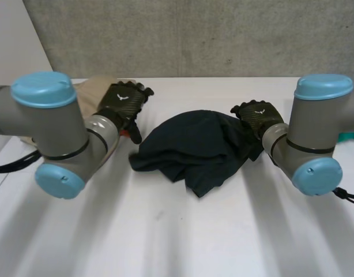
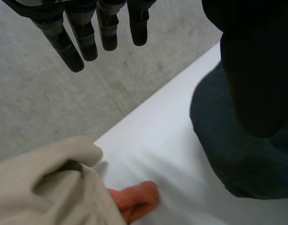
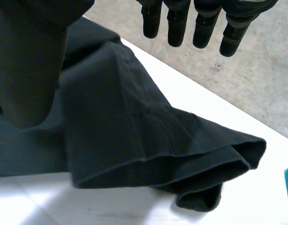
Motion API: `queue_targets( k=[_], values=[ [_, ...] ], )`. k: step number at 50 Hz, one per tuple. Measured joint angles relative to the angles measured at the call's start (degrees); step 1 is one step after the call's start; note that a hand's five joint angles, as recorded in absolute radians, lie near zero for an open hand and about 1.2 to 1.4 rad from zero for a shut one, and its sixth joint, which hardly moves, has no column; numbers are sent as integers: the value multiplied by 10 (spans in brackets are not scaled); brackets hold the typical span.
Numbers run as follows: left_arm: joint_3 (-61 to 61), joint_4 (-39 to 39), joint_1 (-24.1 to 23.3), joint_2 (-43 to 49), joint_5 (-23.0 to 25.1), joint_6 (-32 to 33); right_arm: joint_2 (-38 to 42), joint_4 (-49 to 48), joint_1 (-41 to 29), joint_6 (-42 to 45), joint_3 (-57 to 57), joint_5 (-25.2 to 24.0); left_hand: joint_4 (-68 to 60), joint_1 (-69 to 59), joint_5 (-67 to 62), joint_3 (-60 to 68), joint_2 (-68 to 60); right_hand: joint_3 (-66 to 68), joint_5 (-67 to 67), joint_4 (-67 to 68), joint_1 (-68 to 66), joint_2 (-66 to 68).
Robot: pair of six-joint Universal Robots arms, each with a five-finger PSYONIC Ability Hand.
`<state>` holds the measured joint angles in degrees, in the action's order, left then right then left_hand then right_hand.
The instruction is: Fold the laundry.
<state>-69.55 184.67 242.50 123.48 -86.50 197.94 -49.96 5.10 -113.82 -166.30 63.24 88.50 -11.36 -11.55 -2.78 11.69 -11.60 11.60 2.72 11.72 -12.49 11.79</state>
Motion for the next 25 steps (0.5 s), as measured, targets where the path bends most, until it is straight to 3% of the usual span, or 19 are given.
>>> queue_targets(
  k=[3,5,7,8,10,12,21,25],
  values=[
    [27,-13,-4,30,1,2,26,2,1,0,-29,15,-1,-2,-1,2,-2,6,4,5,-4,5],
    [73,-47,-12,80,0,9,62,5,4,3,-70,30,-230,-261,-217,235,-237,145,137,141,-144,143],
    [106,-74,-17,110,-1,13,83,8,7,5,-94,36,-343,-374,-327,337,-348,264,242,250,-258,265],
    [125,-94,-21,124,-2,15,92,10,9,5,-104,37,-509,-529,-491,500,-504,375,363,373,-380,380],
    [147,-120,-27,133,-6,15,98,14,13,5,-114,36,-553,-549,-533,542,-547,512,496,506,-498,516],
    [159,-139,-32,132,-10,11,94,20,17,5,-116,32,-569,-549,-539,558,-564,549,536,552,-515,551],
    [148,-158,-44,37,-27,-35,-24,34,45,5,-75,-6,-571,-549,-539,560,-567,558,539,565,-515,554],
    [124,-138,-37,-35,-40,-56,-116,12,53,3,-67,-55,-571,-549,-539,560,-567,558,539,565,-515,554]
  ],
)
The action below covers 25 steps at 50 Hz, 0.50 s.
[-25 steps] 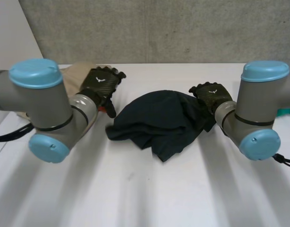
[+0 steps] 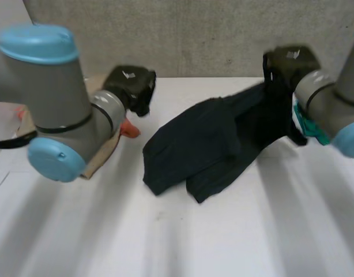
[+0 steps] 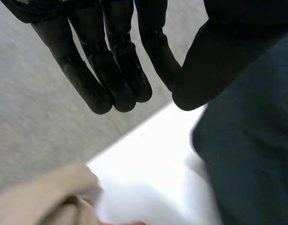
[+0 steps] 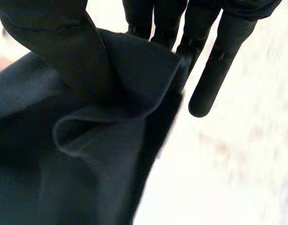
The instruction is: Fold the laundry.
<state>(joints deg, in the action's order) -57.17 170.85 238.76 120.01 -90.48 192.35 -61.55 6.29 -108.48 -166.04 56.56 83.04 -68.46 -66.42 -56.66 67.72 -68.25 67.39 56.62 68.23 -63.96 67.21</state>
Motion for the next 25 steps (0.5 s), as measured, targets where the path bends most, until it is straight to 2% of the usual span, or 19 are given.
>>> queue_targets(
  k=[6,10,11,13,15,18,21,22,23,24,25],
  values=[
    [-21,27,35,-55,-20,-6,-47,18,-51,-13,-16,-58,26,15,14,-20,24,0,5,0,0,0],
    [-30,32,67,-75,-27,-6,-46,51,-118,-24,-19,-82,231,233,212,-228,235,0,6,0,0,0],
    [-32,32,75,-79,-28,-6,-38,60,-144,-27,-18,-85,286,286,268,-275,282,0,7,0,0,0],
    [-33,32,79,-81,-28,-6,-36,62,-151,-28,-17,-86,286,286,268,-275,282,0,8,0,0,0],
    [-40,29,101,-93,-33,-6,2,72,-213,-37,-16,-83,391,374,375,-379,384,3,9,0,0,0],
    [-49,27,119,-103,-39,-8,52,73,-260,-43,-26,-70,403,377,388,-391,396,-3,3,-7,2,-5],
    [-61,27,134,-113,-44,-11,99,72,-294,-48,-50,-54,407,377,393,-396,401,-149,-136,-149,117,-151],
    [-66,27,139,-117,-46,-12,115,73,-305,-51,-63,-49,408,377,394,-397,402,-210,-205,-216,186,-214],
    [-71,28,142,-121,-47,-13,127,75,-314,-55,-76,-44,414,386,400,-403,408,-328,-331,-335,292,-335],
    [-73,28,143,-122,-48,-13,130,75,-317,-56,-80,-42,414,386,400,-403,408,-360,-365,-367,334,-379],
    [-77,29,146,-126,-49,-14,139,80,-325,-63,-95,-39,418,390,403,-406,411,-474,-476,-482,445,-486]
  ],
)
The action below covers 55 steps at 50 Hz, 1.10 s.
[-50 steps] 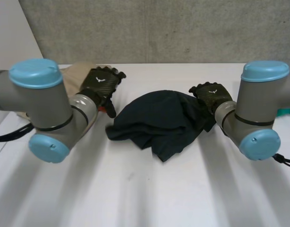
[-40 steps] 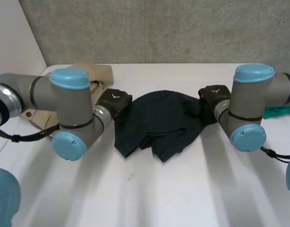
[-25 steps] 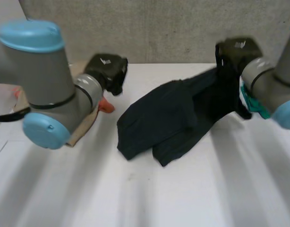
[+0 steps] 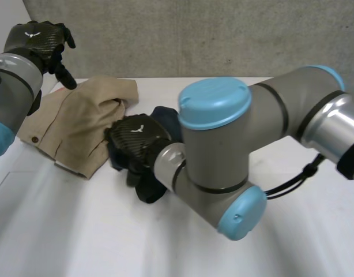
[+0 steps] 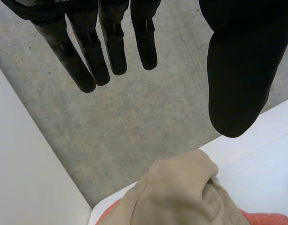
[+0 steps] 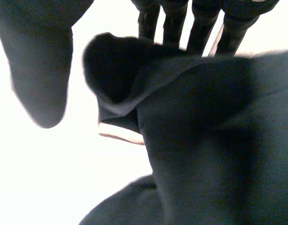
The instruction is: Fold the laundry.
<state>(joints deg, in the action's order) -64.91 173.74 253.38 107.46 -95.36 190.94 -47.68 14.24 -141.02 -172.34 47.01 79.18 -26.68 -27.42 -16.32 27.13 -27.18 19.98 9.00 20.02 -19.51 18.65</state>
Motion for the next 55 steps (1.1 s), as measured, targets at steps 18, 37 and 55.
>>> queue_targets(
  k=[18,37,55],
  values=[
    [-25,18,-21,-86,-18,3,-139,90,119,-36,-70,62,72,71,76,-74,76,-83,-63,-83,68,-68],
    [-157,-27,-202,2,-33,34,-154,146,296,-169,172,28,153,157,134,-154,156,-83,-63,-83,68,-68],
    [-99,48,-251,195,-206,-41,-1,48,204,-400,195,34,153,162,134,-154,156,-72,-57,-74,62,-58]
  ],
)
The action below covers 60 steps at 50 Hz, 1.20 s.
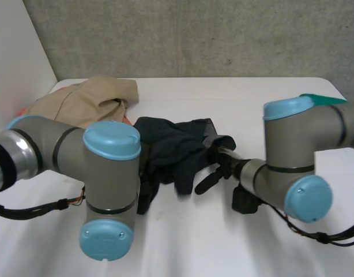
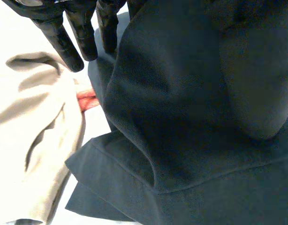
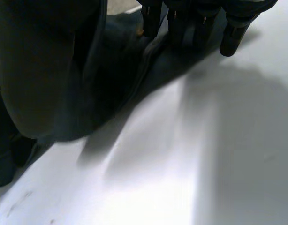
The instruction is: Fold the laundry.
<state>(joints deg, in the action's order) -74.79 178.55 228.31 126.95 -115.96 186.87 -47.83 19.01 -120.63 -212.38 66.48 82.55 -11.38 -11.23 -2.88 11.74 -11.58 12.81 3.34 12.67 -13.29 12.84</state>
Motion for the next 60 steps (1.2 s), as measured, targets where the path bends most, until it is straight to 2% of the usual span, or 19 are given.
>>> queue_targets(
  k=[4,8,10,11,12,13,16,20,25,30,31,33,35,36,37,41,46,52,60],
  values=[
    [11,27,2,16,-29,12,27,0,-23,-37,-29,8,-12,-16,-9,15,-15,101,96,104,-100,106],
    [14,51,7,20,-47,29,36,-4,-39,-69,-46,14,-141,-158,-127,142,-144,213,234,244,-240,222],
    [12,64,11,17,-50,37,37,-11,-46,-80,-51,17,-282,-290,-263,284,-287,307,335,339,-342,323],
    [12,70,14,15,-51,40,37,-15,-49,-83,-53,19,-308,-313,-289,310,-313,356,385,391,-386,366],
    [10,78,17,11,-50,45,37,-21,-52,-86,-56,21,-456,-442,-430,449,-453,365,395,400,-395,375],
    [9,85,20,7,-48,49,37,-26,-54,-87,-58,23,-504,-480,-476,501,-506,478,508,517,-507,508],
    [8,100,29,-7,-39,57,35,-40,-57,-86,-66,28,-566,-509,-532,553,-561,538,545,554,-518,544],
    [13,107,40,-35,-12,67,23,-48,-48,-76,-79,38,-567,-509,-532,554,-562,547,545,556,-518,544],
    [60,93,50,-104,95,85,-49,-64,-4,-8,-112,55,-568,-509,-532,554,-562,547,545,557,-518,544],
    [127,53,47,-140,163,87,-111,-86,35,72,-143,58,-568,-509,-532,554,-562,547,545,557,-518,544],
    [135,47,46,-142,168,86,-120,-86,41,84,-147,58,-568,-509,-532,554,-562,539,537,548,-515,538],
    [157,21,42,-146,179,86,-137,-80,54,106,-153,58,-568,-509,-532,554,-562,445,451,462,-437,442],
    [171,-10,38,-142,180,85,-148,-56,63,119,-149,57,-568,-509,-532,554,-562,221,211,227,-212,213],
    [173,-19,37,-140,179,85,-150,-47,64,121,-146,57,-568,-509,-532,554,-562,185,181,189,-176,177],
    [173,-29,35,-136,176,84,-152,-31,65,120,-141,56,-568,-509,-532,554,-562,111,96,114,-97,98],
    [163,-53,31,-116,157,85,-152,32,56,99,-101,52,-568,-509,-532,554,-562,-3,-6,0,5,-5],
    [144,-55,25,-98,134,89,-143,68,27,37,-32,42,-571,-509,-532,559,-567,-12,-6,-10,7,-10],
    [131,-48,14,-93,122,105,-112,49,-28,-48,33,31,-571,-509,-532,559,-567,-12,-6,-10,7,-10],
    [117,-47,7,-95,122,113,-79,-6,-83,-51,51,66,-571,-509,-532,559,-567,-12,-6,-10,7,-10]
  ],
)
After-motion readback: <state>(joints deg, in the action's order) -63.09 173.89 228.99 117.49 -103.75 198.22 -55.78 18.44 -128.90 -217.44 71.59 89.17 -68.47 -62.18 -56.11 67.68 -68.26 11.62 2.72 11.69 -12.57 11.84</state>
